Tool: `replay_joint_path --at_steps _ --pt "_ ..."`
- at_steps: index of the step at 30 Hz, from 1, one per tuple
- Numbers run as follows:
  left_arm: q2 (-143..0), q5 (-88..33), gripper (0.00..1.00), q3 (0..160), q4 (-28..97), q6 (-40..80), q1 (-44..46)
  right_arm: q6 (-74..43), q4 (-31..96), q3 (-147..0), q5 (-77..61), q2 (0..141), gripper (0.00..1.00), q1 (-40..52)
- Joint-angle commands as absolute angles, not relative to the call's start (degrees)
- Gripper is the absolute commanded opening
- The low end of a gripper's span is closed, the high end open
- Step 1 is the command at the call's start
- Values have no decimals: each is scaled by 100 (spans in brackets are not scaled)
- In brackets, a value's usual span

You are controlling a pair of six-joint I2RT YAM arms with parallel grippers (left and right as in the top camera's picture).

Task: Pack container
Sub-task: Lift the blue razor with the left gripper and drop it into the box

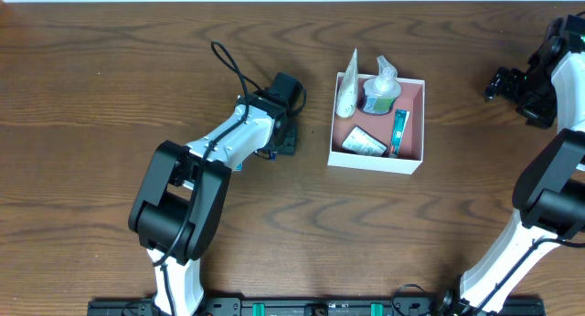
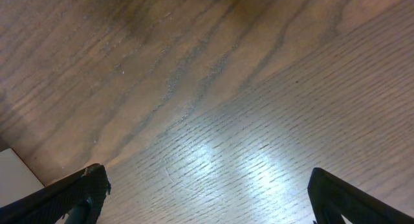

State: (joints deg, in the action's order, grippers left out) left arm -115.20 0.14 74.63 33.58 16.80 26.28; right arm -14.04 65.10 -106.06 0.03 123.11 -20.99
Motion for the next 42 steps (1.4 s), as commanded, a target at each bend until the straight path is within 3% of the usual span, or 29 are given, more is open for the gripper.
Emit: replay_joint_path --at_steps 1,4,10,22,34,42 --pt "-11775 292 42 7446 3417 1675 2611 -1455 6512 -10604 62 12296 99 -2137" --pt "-11775 373 27 7481 3417 1675 2611 -1455 6512 -10604 62 12296 99 -2137" --pt "-11745 368 9 7594 3420 1680 2611 -1455 6510 -10604 62 12296 99 -2137" --pt "-11496 397 6 8366 4060 1717 2593 -1455 6512 -10604 64 12296 99 -2137" --pt "-9824 692 6 9633 4379 1522 2727 -1455 6512 -10604 64 12296 99 -2137" --pt "-9247 687 7 9647 4056 1400 3771 -1455 6512 -10604 62 12296 99 -2137"
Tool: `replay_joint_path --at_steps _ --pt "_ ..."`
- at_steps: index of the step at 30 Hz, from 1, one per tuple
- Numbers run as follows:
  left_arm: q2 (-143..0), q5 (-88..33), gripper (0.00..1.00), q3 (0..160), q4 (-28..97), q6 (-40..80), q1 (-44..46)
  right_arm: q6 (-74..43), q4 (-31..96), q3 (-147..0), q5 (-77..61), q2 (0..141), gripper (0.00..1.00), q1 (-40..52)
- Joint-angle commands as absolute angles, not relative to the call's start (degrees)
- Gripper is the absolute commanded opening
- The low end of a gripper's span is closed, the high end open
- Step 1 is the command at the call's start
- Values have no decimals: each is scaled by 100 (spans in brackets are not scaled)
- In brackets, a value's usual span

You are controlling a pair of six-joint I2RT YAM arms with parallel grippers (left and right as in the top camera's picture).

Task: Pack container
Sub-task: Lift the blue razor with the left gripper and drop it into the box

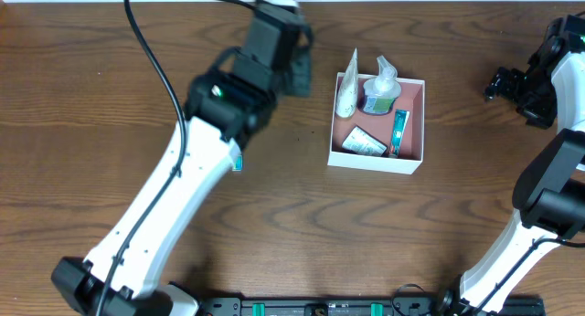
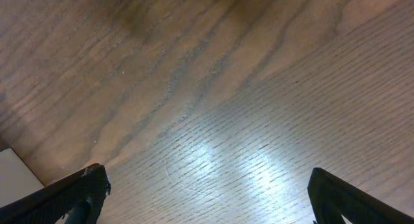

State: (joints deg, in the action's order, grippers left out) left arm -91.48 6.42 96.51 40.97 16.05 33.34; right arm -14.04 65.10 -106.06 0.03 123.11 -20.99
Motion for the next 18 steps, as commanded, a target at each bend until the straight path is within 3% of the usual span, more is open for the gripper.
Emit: replay_joint_path --at_steps 1,8,18 --pt "-9264 690 7 9644 4007 1249 3946 -1455 6512 -10604 62 12296 99 -2137" --pt "-9668 692 6 9633 3334 -274 4974 -1455 6510 -10604 62 12296 99 -2137" --pt "-10831 687 7 9623 2628 -1308 5076 -1455 6512 -10604 62 12296 99 -2137"
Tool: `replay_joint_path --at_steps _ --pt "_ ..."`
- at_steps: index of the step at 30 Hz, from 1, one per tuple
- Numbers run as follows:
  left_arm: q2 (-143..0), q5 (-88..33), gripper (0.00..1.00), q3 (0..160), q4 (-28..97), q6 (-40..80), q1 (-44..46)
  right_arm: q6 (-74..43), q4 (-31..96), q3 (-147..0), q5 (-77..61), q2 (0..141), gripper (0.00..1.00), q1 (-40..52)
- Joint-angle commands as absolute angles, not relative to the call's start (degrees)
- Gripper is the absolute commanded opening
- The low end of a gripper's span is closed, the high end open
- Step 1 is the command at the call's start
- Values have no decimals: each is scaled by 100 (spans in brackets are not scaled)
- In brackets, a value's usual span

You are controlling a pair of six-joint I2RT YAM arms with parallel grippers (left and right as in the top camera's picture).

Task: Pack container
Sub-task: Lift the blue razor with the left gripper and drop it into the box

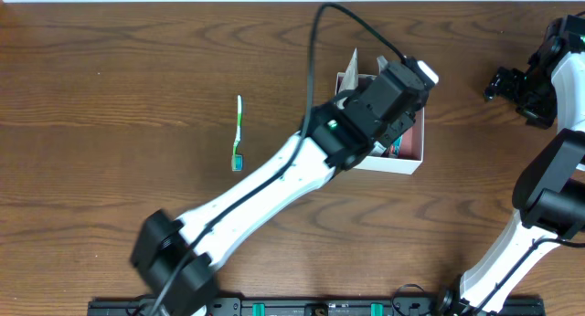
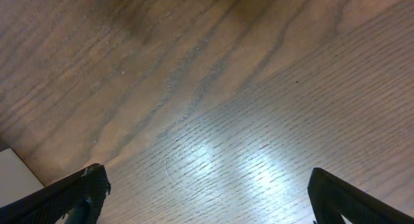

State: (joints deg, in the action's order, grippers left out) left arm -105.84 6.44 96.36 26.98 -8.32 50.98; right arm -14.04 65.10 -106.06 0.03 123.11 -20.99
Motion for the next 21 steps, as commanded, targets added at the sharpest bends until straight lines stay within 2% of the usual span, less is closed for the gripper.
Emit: replay_joint_path --at_steps 1,12,17,20,21 --pt "-10945 687 7 9623 2554 -1337 5076 -1455 6512 -10604 62 12296 99 -2137" --pt "-11655 690 8 9618 2154 -1347 5076 -1455 6512 -10604 62 12296 99 -2137" --pt "-11806 690 17 9572 2198 -1345 5076 -1455 6512 -10604 64 12296 99 -2137" --pt "-11878 690 17 9572 2246 -1341 5076 -1455 6512 -10604 62 12296 99 -2137" --pt "-11896 690 21 9572 2261 -1323 5076 -1455 6510 -10604 62 12296 99 -2137"
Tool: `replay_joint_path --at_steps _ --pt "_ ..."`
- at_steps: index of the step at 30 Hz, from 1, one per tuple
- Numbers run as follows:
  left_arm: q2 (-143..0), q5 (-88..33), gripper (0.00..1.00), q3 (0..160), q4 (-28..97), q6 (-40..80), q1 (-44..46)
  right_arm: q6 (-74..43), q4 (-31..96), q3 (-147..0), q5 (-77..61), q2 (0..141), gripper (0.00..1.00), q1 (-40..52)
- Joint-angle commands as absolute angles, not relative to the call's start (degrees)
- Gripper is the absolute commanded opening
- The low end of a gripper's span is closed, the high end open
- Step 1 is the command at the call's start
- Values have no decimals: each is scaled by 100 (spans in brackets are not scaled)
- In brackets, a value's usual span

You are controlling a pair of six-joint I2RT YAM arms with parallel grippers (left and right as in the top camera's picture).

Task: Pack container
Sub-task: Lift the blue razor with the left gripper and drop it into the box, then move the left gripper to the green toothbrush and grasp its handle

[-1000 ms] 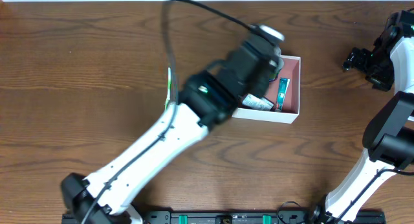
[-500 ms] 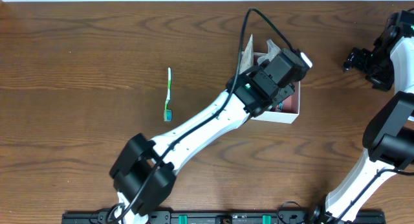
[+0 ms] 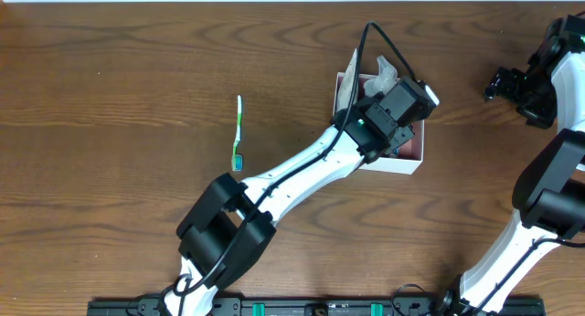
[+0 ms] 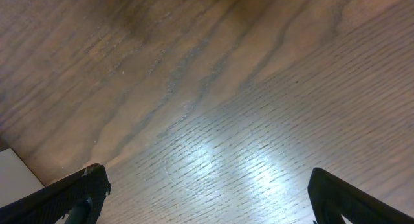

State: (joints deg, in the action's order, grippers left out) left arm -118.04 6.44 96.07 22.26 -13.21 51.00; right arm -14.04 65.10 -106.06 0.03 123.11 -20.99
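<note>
The white box (image 3: 419,148) with a pink inside stands right of the table's middle. My left arm reaches across it, and the wrist covers most of the inside. The left gripper (image 3: 395,115) is over the box with its fingers hidden beneath the wrist. A white tube (image 3: 346,74) and a white pouch (image 3: 385,71) stick up at the box's far side. A green and white toothbrush (image 3: 238,133) lies on the table to the left of the box. My right gripper (image 4: 207,188) hangs open over bare wood at the far right, with nothing between its fingers.
The left arm's black cable (image 3: 370,47) loops above the box. A white corner (image 4: 13,169) shows at the lower left of the right wrist view. The table's far edge runs just behind the box. Brown wood (image 3: 110,97) spreads to the left.
My left gripper, which was over the box, now sits a little closer in above the box's middle, and the arm lies lower. The toothbrush and the right gripper are unchanged.
First my left gripper was low on the table left of the box, beside the toothbrush. Then it was raised near the far edge. After that it hung over the box, with the toothbrush lying uncovered on the table. The right gripper stayed open and still.
</note>
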Motion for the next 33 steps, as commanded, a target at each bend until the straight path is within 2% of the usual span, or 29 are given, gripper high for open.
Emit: replay_joint_path --at_steps 1,5,12,13,15,18,21,23,26,33 --pt "-11911 690 23 9572 2272 -1323 5076 -1455 6512 -10604 62 12296 99 -2137" --pt "-11928 690 29 9572 2307 -1321 5076 -1455 6512 -10604 64 12296 99 -2137" --pt "-11535 690 31 9588 2458 -1282 5085 -1455 6510 -10604 62 12296 99 -2137" --pt "-11380 690 41 9588 2561 -1249 5087 -1455 6512 -10604 62 12296 99 -2137" --pt "-11026 690 52 9588 2827 -1151 5087 -1455 6512 -10604 64 12296 99 -2137" --pt "-10390 698 60 9588 3369 -1153 5078 -1455 6512 -10604 62 12296 99 -2137" --pt "-9714 871 62 9588 4016 -1109 5022 -1455 6512 -10604 62 12296 99 -2137" --pt "-9332 1328 68 9588 4471 -676 4934 -1455 6512 -10604 62 12296 99 -2137" --pt "-8901 1968 70 9585 5199 -12 4665 -1455 6512 -10604 62 12296 99 -2137" --pt "-8844 2023 71 9480 6307 766 3642 -1455 6510 -10604 62 12296 99 -2137"
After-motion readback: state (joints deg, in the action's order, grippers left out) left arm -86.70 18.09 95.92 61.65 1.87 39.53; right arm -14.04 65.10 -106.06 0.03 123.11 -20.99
